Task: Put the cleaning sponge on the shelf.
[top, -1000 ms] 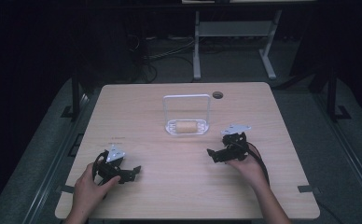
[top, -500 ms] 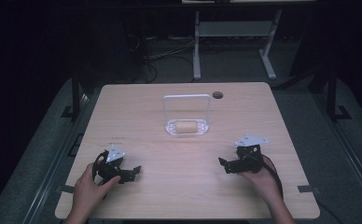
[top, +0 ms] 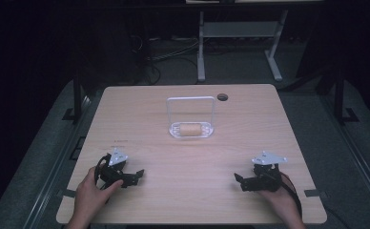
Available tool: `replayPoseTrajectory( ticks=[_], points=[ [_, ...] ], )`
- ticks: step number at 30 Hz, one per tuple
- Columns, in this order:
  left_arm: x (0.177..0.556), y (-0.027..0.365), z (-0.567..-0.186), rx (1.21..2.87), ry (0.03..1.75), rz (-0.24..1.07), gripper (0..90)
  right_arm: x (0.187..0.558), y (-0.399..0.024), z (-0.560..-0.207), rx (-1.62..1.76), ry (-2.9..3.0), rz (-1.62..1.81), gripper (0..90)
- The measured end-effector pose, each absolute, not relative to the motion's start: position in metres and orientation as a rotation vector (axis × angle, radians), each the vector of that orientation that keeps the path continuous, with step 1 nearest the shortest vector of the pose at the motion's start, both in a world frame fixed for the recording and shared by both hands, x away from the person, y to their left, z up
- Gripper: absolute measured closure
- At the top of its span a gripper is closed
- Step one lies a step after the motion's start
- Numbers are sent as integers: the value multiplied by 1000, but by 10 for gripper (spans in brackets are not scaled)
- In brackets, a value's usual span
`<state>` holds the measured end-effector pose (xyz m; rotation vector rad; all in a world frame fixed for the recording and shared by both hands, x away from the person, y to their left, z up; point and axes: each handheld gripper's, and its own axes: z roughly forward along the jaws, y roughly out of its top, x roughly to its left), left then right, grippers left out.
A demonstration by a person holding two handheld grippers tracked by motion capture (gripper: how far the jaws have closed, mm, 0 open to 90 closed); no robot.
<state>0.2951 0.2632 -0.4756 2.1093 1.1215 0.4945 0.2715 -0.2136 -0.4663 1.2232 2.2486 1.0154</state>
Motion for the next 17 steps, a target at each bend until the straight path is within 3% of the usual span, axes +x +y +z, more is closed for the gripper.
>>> replayPoseTrajectory(
  ticks=[17],
  points=[
    [295,263,-476,2108,1122,493,127,266,-223,-483,1300,2278,953,16]
  ],
)
